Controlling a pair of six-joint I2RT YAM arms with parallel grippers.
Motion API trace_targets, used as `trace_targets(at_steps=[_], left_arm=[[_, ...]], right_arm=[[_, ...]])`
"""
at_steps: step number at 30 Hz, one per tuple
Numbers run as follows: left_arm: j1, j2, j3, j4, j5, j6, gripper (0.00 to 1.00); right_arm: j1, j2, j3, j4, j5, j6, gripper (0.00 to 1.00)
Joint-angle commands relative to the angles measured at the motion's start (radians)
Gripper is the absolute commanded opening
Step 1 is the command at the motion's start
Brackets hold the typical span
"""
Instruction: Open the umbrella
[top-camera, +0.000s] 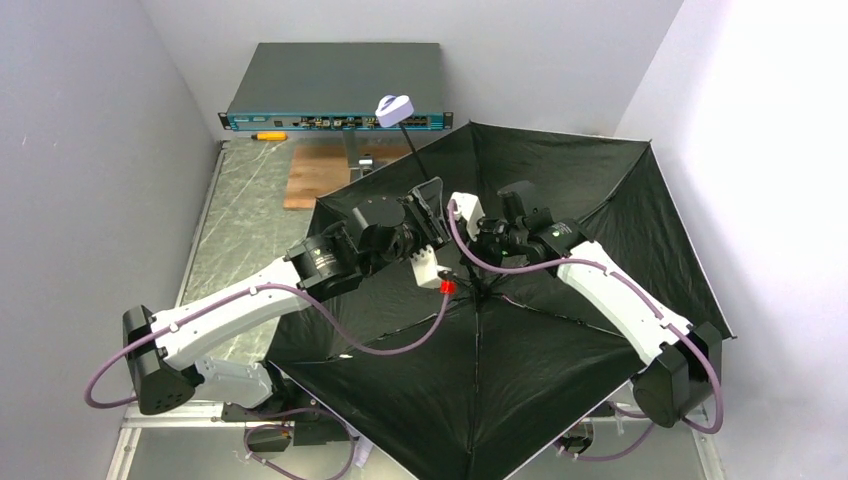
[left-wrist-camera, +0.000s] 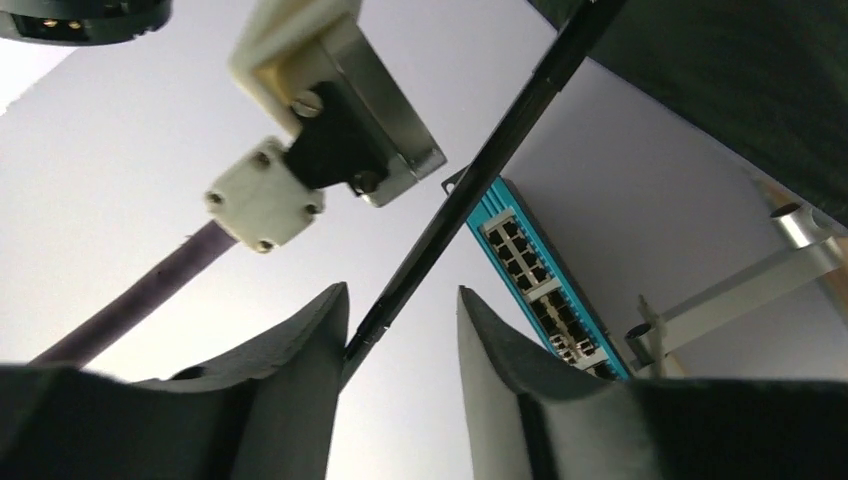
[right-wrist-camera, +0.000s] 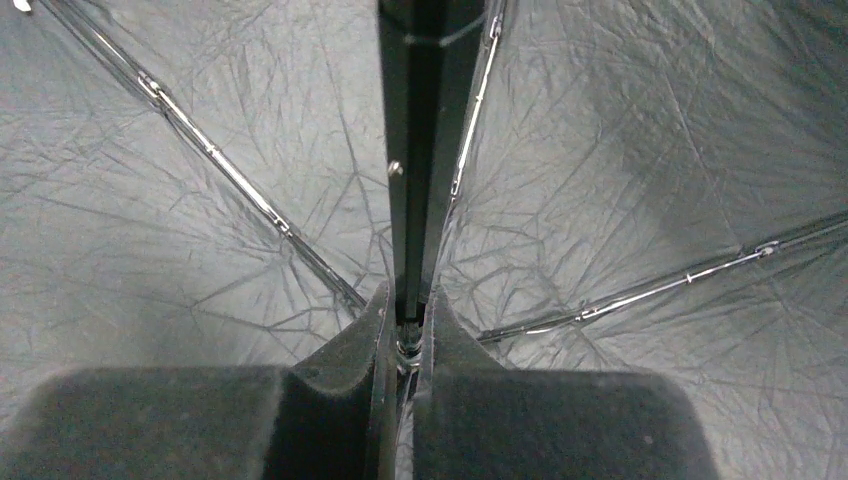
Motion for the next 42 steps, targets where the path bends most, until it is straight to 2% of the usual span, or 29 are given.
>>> trace_targets(at_steps=[1, 6, 7, 8, 11, 16, 20, 23, 31, 38, 42], left_arm=[[0.031, -0.020, -0.028, 0.026, -0.015, 0.050, 0.42], [0.034, -0.016, -0.053, 0.081, -0.007, 0.057, 0.10], [0.035, -0.014, -0.057, 0.108, -0.007, 0.058, 0.02], [0.035, -0.007, -0.060, 0.139, -0.009, 0.059, 0.00], [0.036, 0.013, -0.046, 0.213, -0.011, 0.059, 0.00], [0.038, 0.080, 0.046, 0.239, -0.057, 0.009, 0.00], [0.042, 0.134, 0.115, 0.261, -0.094, -0.064, 0.00], [0.049, 0.183, 0.217, 0.249, -0.129, -0.174, 0.00], [0.085, 0.349, 0.663, -0.103, -0.135, -0.653, 0.00], [0.092, 0.416, 0.768, -0.254, -0.112, -0.973, 0.00], [0.109, 0.419, 0.764, -0.250, -0.077, -1.099, 0.00]], right_arm=[[0.011, -0.080, 0.062, -0.035, -0.055, -0.033, 0.00], [0.012, -0.127, 0.098, -0.027, -0.078, -0.024, 0.02], [0.011, -0.129, 0.116, -0.019, -0.077, 0.004, 0.14], [0.011, -0.129, 0.142, -0.008, -0.077, 0.037, 0.25], [0.008, -0.164, 0.201, 0.112, -0.080, 0.198, 0.60], [0.008, -0.244, 0.255, 0.440, -0.021, 0.468, 0.84], [0.008, -0.199, 0.401, 0.520, -0.009, 0.597, 0.88], [0.008, -0.181, 0.466, 0.587, -0.014, 0.657, 0.89], [0.011, -0.164, 0.538, 0.700, -0.046, 0.736, 0.91], [0.061, -0.139, 0.608, 0.811, -0.105, 0.751, 0.92], [0.123, -0.102, 0.675, 0.854, -0.145, 0.709, 0.93]])
